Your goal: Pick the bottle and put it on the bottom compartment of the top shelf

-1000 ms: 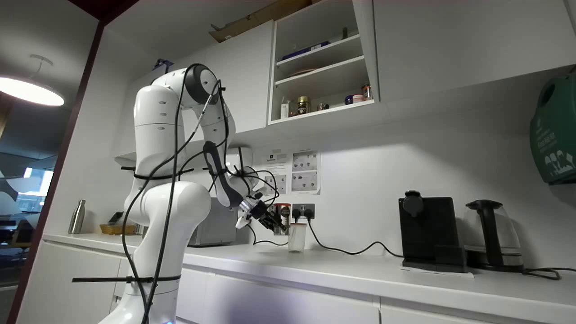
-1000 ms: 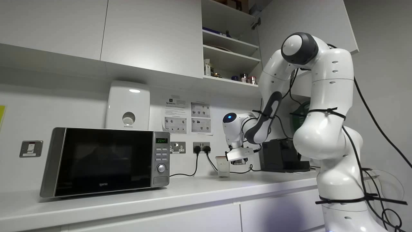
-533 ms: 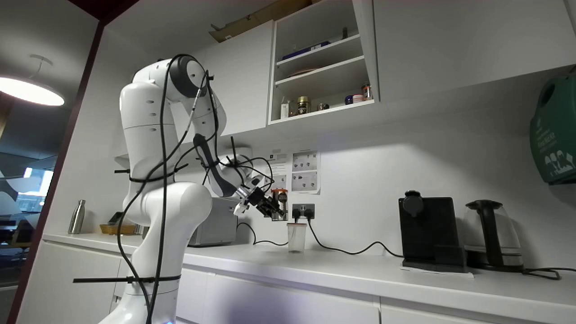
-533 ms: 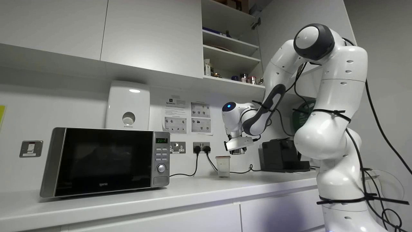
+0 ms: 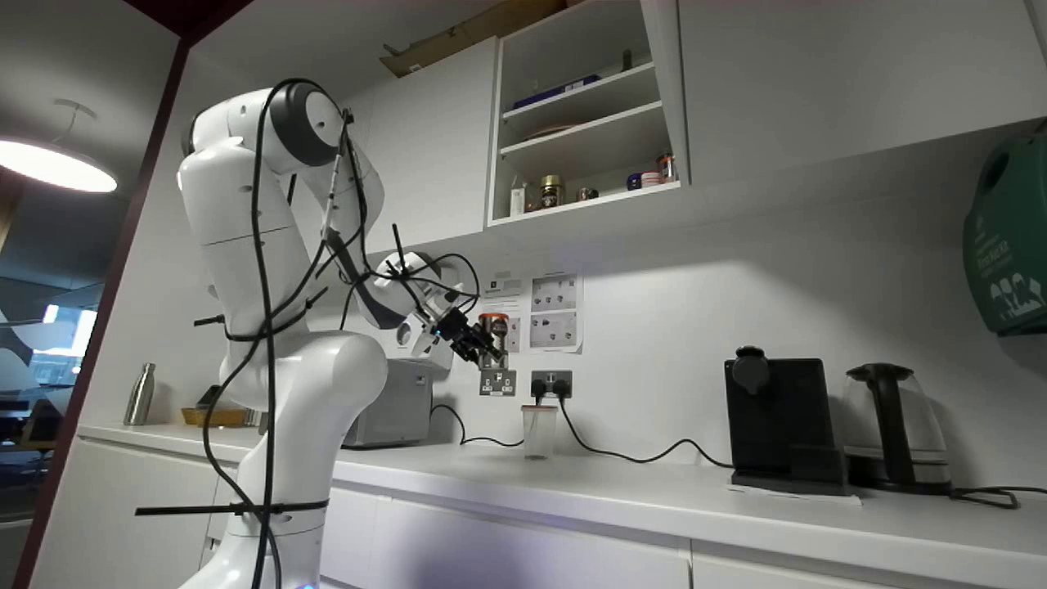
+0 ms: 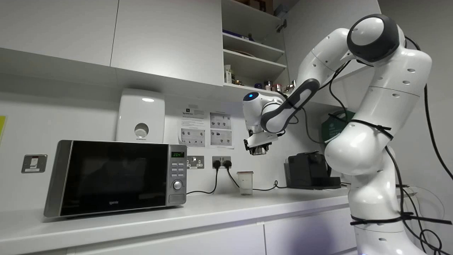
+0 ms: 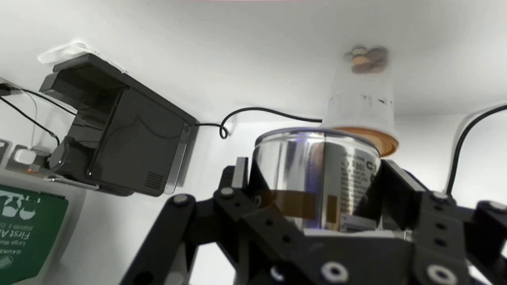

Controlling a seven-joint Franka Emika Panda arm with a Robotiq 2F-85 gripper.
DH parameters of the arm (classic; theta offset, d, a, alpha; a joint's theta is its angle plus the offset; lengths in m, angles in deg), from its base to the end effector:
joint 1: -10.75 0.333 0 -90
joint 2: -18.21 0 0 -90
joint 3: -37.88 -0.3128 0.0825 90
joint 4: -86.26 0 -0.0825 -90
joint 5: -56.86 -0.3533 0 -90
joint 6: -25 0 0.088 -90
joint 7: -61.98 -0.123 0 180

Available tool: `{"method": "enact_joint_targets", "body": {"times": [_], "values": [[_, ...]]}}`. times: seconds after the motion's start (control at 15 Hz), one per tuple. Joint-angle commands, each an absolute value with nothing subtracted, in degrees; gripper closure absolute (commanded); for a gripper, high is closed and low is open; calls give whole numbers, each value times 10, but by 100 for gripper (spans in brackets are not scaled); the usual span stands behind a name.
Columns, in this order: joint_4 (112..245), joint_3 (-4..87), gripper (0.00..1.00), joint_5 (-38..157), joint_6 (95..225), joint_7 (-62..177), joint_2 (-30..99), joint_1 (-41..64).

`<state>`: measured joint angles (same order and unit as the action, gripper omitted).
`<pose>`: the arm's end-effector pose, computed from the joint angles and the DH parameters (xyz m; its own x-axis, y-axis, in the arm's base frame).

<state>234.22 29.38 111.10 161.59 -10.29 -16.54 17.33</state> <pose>0.3705 0.0870 0.5024 0.6098 -0.1748 0.7730 -0.4737 -0.8623 0.1788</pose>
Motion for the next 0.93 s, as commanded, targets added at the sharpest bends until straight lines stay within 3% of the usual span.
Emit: {"method": "enact_joint_targets", "body": {"times": [0.0,0.53,0.6,0.87], "values": [[2325,270,42,1078,1574,-56,-218,170],[2296,252,42,1080,1554,-38,-256,154],[2310,253,17,1084,1580,-60,-254,154],[2310,253,17,1084,1579,-56,-256,154]]}}
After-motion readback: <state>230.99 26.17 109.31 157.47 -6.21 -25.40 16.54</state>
